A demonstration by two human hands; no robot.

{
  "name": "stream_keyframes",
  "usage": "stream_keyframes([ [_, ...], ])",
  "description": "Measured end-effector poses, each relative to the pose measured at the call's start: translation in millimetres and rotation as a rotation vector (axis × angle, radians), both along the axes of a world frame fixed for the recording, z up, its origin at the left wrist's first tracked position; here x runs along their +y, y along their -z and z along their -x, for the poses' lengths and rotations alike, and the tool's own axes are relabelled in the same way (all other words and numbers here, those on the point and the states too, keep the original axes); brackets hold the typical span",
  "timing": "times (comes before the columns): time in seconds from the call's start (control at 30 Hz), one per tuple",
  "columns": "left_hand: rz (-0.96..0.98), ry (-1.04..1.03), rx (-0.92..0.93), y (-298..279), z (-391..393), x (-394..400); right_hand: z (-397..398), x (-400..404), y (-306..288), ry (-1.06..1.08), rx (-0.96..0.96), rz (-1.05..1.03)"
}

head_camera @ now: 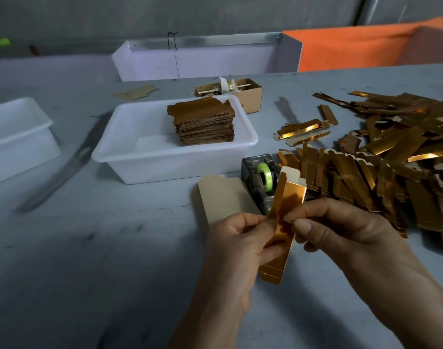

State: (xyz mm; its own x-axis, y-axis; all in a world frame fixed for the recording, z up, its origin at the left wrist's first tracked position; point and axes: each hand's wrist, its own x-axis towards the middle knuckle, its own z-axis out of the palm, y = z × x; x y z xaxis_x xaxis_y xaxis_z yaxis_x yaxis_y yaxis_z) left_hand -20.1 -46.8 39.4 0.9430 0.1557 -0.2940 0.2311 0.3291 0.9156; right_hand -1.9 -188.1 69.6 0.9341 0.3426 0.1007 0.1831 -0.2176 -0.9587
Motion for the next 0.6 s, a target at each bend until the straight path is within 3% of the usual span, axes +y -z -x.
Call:
stream_keyframes([
  [0.17,-0.009,-0.006,-0.04,-5,1,-1,-7,4,-1,-0.046,-0.148,0.099],
  [0.6,-0.042,0.049,-0.071,-10,3,2,-13,5,-2,0.043,-0.235,0.297],
])
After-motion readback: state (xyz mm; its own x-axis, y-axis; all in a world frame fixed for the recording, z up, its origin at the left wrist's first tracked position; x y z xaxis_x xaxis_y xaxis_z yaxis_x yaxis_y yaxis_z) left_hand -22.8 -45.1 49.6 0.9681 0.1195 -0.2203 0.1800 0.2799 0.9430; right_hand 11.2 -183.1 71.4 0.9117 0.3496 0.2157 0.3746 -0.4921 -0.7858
